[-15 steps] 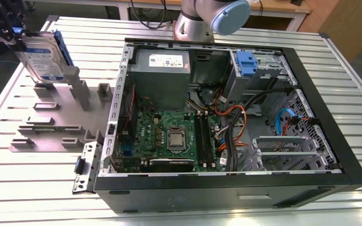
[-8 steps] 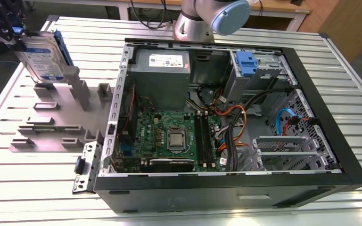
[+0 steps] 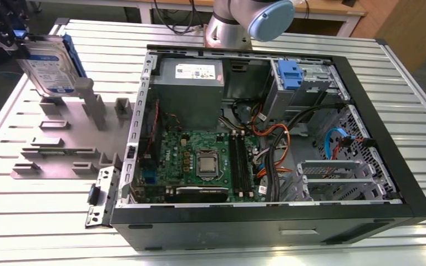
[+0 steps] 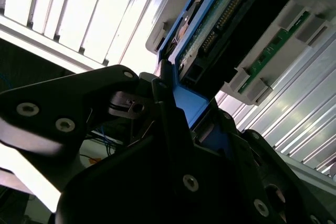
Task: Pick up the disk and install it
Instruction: 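Pick up the disk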
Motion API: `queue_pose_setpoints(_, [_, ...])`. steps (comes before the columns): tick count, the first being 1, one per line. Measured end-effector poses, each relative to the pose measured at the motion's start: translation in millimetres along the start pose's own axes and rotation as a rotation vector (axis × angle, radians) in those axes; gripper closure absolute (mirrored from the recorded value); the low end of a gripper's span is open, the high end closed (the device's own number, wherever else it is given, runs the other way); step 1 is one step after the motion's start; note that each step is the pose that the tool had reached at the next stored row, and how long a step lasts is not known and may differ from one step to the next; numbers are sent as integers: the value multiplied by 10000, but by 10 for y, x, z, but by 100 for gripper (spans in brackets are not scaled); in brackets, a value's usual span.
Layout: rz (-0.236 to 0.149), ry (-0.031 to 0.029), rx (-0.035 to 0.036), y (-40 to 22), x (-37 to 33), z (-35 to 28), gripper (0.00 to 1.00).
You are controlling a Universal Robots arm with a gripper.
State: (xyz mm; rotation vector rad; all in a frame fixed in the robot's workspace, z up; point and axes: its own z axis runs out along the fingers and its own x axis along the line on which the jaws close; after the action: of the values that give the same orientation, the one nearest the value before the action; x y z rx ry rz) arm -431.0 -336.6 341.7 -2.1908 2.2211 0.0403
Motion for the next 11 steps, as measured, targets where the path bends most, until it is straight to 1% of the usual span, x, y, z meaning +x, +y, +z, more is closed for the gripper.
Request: queue_pose_setpoints(11, [0, 0, 1, 0, -1, -34, 63])
